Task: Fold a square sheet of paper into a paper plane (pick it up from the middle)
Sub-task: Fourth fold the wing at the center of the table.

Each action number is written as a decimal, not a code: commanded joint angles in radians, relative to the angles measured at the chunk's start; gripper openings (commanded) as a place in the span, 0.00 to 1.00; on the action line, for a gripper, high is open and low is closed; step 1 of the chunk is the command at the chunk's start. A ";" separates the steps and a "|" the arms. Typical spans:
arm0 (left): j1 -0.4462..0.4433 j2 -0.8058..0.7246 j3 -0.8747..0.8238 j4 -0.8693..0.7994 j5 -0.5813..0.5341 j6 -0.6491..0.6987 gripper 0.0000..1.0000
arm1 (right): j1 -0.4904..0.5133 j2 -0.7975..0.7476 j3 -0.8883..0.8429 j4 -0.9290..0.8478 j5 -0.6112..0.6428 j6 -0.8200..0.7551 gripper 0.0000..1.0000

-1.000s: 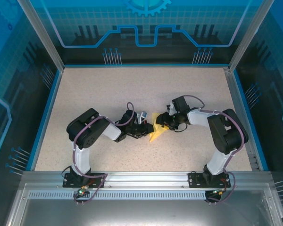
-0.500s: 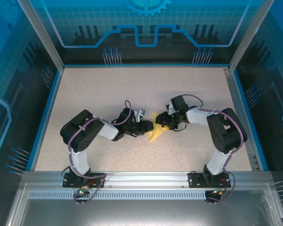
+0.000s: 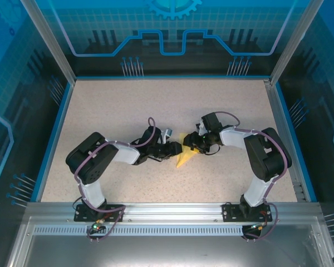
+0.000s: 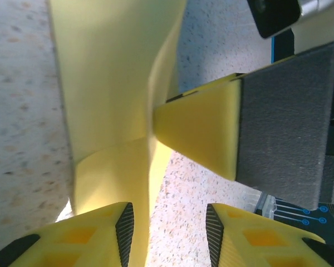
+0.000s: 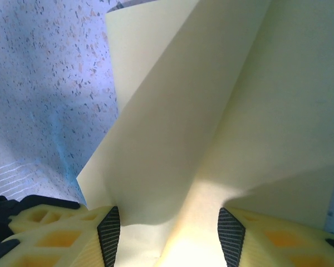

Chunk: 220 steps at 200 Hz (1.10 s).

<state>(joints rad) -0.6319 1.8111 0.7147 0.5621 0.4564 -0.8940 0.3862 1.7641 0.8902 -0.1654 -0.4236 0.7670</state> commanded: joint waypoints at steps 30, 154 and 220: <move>-0.004 0.005 0.008 -0.049 -0.041 0.021 0.41 | 0.009 0.063 -0.016 -0.087 0.098 0.005 0.56; -0.027 0.094 0.078 -0.027 0.030 0.010 0.33 | 0.024 0.072 0.019 -0.098 0.114 0.014 0.56; -0.031 0.116 0.091 -0.031 -0.002 0.015 0.18 | 0.026 0.066 0.018 -0.089 0.100 0.019 0.56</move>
<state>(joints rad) -0.6540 1.9049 0.7792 0.5247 0.4610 -0.8875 0.3969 1.7798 0.9249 -0.2096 -0.4015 0.7845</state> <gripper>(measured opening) 0.209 0.559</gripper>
